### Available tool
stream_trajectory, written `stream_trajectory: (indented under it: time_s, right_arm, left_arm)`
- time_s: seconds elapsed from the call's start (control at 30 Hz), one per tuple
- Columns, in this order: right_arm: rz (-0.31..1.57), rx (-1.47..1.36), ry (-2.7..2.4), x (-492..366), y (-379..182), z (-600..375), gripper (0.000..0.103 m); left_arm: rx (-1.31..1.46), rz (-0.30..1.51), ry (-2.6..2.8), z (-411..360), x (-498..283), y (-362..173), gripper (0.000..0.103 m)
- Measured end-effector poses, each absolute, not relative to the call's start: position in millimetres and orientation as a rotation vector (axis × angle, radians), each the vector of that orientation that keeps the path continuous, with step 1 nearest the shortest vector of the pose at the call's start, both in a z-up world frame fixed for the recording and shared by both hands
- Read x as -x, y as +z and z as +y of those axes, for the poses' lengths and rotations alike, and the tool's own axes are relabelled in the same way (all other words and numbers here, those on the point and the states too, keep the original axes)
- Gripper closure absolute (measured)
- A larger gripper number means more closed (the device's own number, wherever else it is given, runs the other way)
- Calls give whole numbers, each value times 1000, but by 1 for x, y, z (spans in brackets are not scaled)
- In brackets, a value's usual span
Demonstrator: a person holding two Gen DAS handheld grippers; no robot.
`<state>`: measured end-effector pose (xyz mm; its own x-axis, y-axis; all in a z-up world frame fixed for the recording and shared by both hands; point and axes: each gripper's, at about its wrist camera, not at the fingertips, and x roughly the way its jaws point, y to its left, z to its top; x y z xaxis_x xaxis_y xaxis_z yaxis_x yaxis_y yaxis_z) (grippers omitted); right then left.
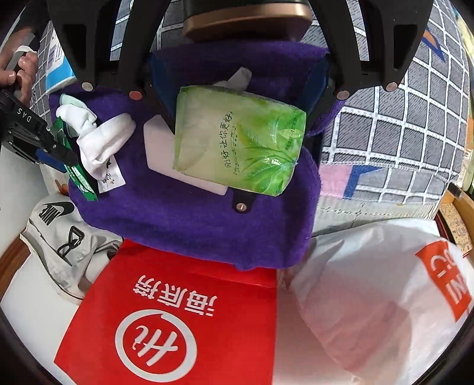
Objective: Organize soft objects
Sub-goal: 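Lower the green packet and tissue bag onto the towel and open both grippers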
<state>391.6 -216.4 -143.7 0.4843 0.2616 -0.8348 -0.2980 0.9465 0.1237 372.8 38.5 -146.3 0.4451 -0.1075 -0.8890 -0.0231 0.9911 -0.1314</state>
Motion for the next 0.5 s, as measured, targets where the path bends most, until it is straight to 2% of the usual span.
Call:
stream_trajectory:
  time_s: [0.37, 0.43, 0.47, 0.5]
  right_arm:
    - [1028, 40, 367, -392, -152, -208, 65]
    - [1021, 34, 373, -391, -151, -208, 60]
    - [1016, 30, 375, -391, -150, -208, 54]
    - [1007, 23, 373, -390, -148, -209, 50]
  left_arm:
    - [157, 1120, -72, 43, -376, -146, 28]
    - [172, 1121, -73, 45, -376, -146, 22]
    - [181, 1121, -71, 46, -376, -146, 16]
    - [184, 1116, -70, 47, -375, -145, 16]
